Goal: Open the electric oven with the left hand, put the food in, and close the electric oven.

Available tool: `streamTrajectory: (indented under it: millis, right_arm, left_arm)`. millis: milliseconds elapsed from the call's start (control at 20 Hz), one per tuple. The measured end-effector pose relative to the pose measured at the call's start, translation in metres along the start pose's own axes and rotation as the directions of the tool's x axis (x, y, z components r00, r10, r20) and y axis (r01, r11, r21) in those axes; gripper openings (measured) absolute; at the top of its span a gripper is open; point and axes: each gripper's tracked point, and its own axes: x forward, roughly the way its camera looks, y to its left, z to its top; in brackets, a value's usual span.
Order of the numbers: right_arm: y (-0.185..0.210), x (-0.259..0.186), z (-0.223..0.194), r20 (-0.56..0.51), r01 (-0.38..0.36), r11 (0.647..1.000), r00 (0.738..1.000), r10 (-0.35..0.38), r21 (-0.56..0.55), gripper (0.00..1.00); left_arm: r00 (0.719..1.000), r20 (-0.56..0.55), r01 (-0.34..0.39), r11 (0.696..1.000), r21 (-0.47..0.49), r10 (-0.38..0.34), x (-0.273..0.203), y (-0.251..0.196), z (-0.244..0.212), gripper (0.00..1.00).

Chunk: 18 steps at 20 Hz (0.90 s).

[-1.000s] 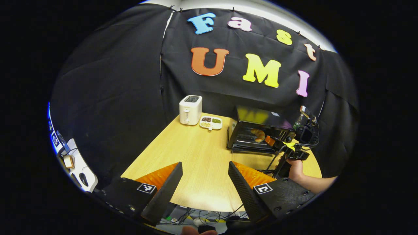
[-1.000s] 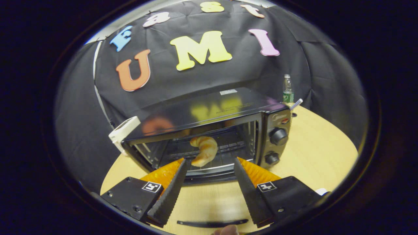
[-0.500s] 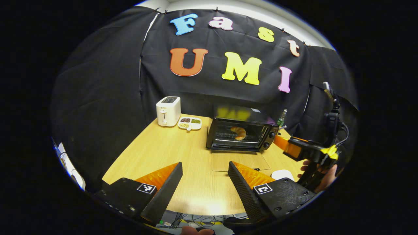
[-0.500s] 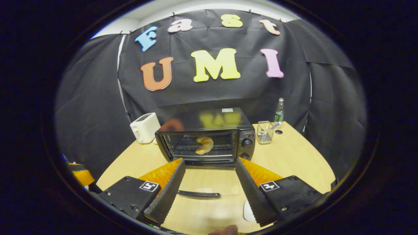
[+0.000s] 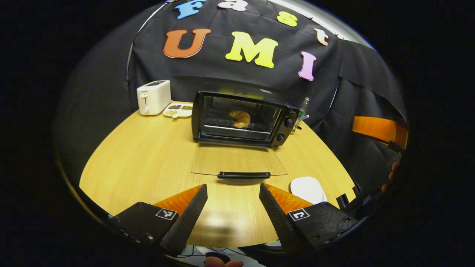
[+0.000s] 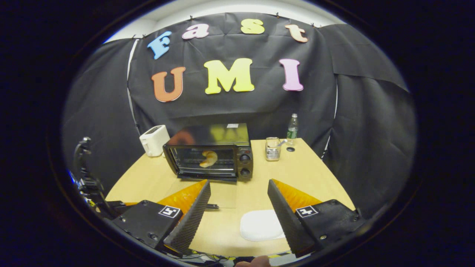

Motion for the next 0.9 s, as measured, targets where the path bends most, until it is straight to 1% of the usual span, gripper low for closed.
streamTrajectory:
  millis: [100, 200, 350, 450, 550, 700, 900]
  right_arm:
    - [-0.016, -0.005, -0.005, -0.009, 0.025, 0.999, 1.000, -0.025, -0.024, 0.96]
    - [-0.033, -0.003, -0.018, -0.050, 0.053, 0.998, 0.997, -0.054, -0.023, 0.97]
    - [-0.046, 0.002, -0.030, -0.096, 0.061, 0.998, 0.993, -0.061, -0.001, 0.97]
    - [-0.056, 0.008, -0.031, -0.112, 0.061, 0.998, 0.992, -0.063, -0.025, 0.97]
    - [-0.064, 0.012, -0.031, -0.119, 0.062, 0.997, 0.991, -0.066, -0.037, 0.97]
    - [-0.070, 0.017, -0.033, -0.135, 0.064, 0.998, 0.989, -0.067, -0.023, 0.97]
    - [-0.074, 0.013, -0.042, -0.154, 0.075, 0.997, 0.985, -0.074, 0.003, 0.97]
  left_arm:
    - [1.000, -0.032, 0.000, 1.000, 0.029, 0.001, 0.020, -0.006, -0.014, 0.93]
    - [0.998, -0.056, -0.007, 0.999, 0.051, 0.010, 0.041, -0.006, -0.025, 0.93]
    - [0.994, -0.104, -0.022, 0.997, 0.076, 0.030, 0.067, -0.008, -0.047, 0.93]
    - [0.991, -0.128, -0.029, 0.997, 0.075, 0.039, 0.081, -0.011, -0.058, 0.93]
    - [0.989, -0.138, -0.040, 0.996, 0.075, 0.050, 0.095, -0.013, -0.062, 0.93]
    - [0.985, -0.150, -0.071, 0.995, 0.065, 0.080, 0.109, -0.012, -0.063, 0.93]
    - [0.983, -0.147, -0.093, 0.991, 0.094, 0.107, 0.118, -0.008, -0.060, 0.94]
